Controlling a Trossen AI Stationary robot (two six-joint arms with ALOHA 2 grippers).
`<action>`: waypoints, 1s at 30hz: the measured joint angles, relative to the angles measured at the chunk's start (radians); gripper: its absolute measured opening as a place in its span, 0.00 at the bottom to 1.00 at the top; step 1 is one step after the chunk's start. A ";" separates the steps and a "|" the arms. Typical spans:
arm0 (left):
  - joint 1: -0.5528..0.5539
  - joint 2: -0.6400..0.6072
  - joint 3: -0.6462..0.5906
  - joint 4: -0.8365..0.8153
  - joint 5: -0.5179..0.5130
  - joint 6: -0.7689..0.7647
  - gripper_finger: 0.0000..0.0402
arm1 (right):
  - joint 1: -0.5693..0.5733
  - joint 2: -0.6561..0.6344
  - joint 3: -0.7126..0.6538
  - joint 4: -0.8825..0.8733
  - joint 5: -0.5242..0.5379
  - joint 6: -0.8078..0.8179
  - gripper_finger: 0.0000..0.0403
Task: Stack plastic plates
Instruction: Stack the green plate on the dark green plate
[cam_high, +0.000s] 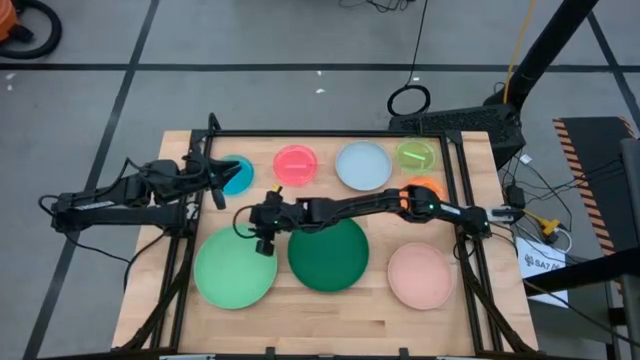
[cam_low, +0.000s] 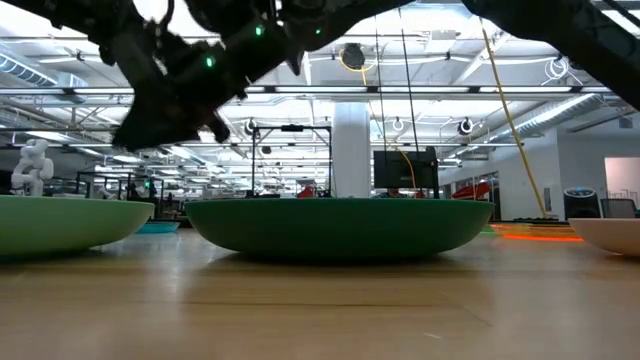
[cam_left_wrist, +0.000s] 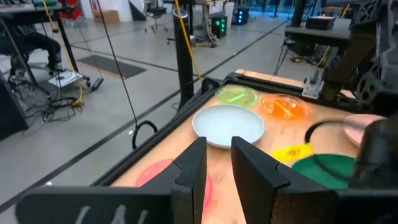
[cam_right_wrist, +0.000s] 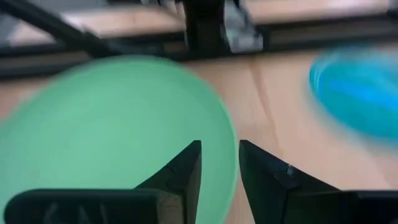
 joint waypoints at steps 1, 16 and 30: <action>0.000 0.000 0.000 -0.007 0.000 -0.006 0.20 | -0.001 0.002 -0.001 -0.025 0.000 0.010 0.25; 0.000 0.000 0.000 -0.027 0.000 -0.025 0.20 | -0.010 -0.002 -0.001 -0.137 0.002 0.084 0.40; 0.000 0.000 0.000 -0.027 0.000 -0.024 0.20 | -0.010 0.076 -0.003 -0.125 -0.007 0.166 0.45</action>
